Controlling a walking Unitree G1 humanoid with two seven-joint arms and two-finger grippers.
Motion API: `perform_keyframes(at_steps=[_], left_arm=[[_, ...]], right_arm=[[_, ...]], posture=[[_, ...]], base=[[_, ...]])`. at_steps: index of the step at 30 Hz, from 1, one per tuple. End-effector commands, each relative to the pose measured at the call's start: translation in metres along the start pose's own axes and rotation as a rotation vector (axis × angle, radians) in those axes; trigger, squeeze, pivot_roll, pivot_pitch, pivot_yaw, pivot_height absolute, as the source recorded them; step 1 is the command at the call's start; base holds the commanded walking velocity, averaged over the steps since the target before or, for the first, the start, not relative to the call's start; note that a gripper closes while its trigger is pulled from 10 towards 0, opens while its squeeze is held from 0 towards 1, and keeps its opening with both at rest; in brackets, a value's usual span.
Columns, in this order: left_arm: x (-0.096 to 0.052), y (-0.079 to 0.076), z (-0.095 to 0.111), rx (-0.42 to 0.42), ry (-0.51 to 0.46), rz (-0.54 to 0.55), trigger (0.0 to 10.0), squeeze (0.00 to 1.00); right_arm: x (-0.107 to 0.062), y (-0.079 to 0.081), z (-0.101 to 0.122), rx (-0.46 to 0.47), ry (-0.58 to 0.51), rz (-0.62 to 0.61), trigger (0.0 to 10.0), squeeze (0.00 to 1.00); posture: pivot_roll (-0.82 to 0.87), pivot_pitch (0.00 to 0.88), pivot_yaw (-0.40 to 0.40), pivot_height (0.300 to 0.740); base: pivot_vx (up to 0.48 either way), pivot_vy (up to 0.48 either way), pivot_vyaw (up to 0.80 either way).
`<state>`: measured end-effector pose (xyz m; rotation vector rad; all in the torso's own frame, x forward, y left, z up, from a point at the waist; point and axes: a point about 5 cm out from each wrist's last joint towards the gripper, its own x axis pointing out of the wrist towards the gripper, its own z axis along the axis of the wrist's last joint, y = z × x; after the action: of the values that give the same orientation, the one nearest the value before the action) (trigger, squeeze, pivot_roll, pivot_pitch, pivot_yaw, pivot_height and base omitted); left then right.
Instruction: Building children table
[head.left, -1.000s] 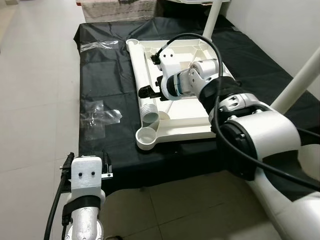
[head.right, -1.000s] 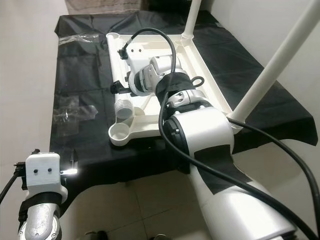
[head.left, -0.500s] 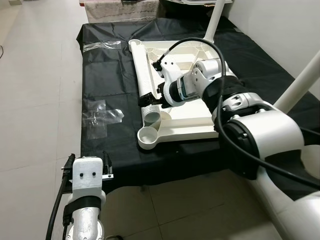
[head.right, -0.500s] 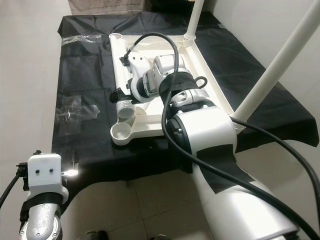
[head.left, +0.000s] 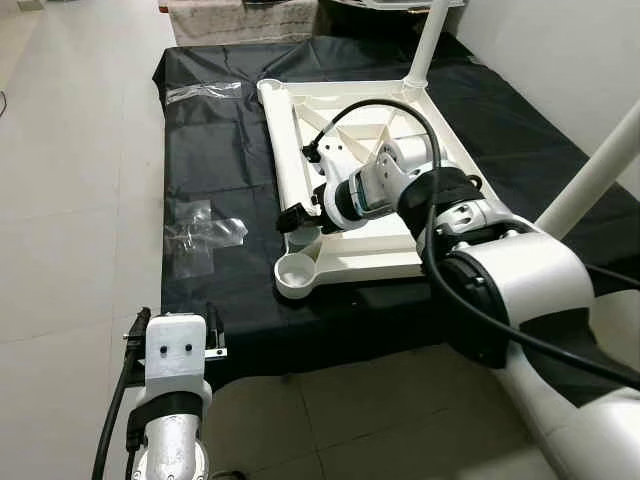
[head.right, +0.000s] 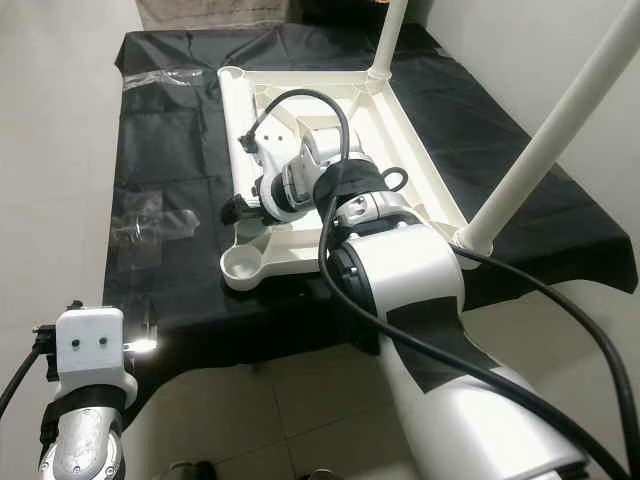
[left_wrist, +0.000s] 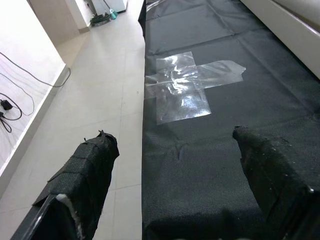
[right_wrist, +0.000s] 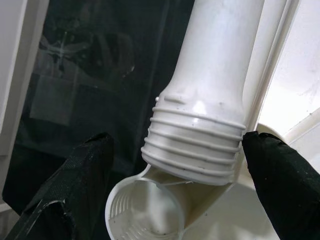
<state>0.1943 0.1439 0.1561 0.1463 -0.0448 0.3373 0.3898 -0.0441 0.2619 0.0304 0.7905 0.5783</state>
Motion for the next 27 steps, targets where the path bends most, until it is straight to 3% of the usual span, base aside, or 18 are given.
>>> perform_keyframes(at_steps=[1,16,27], left_arm=[[-0.004,-0.004,-0.001,-0.031,0.021,0.012,10.0,0.0],[-0.008,-0.006,-0.002,-0.035,0.031,0.015,10.0,0.0],[-0.009,-0.005,-0.003,-0.035,0.034,0.02,10.0,0.0]], right_arm=[[0.006,0.002,-0.006,0.017,0.021,0.005,10.0,0.0],[0.013,0.007,-0.004,0.061,-0.045,-0.052,10.0,0.0],[0.016,0.01,-0.004,0.04,-0.051,-0.083,10.0,0.0]], posture=[[0.02,0.184,-0.105,0.74],[0.02,0.177,-0.118,0.74],[0.02,0.176,-0.119,0.74]], base=[[0.0,0.0,0.0],[0.0,0.0,0.0],[0.0,0.0,0.0]])
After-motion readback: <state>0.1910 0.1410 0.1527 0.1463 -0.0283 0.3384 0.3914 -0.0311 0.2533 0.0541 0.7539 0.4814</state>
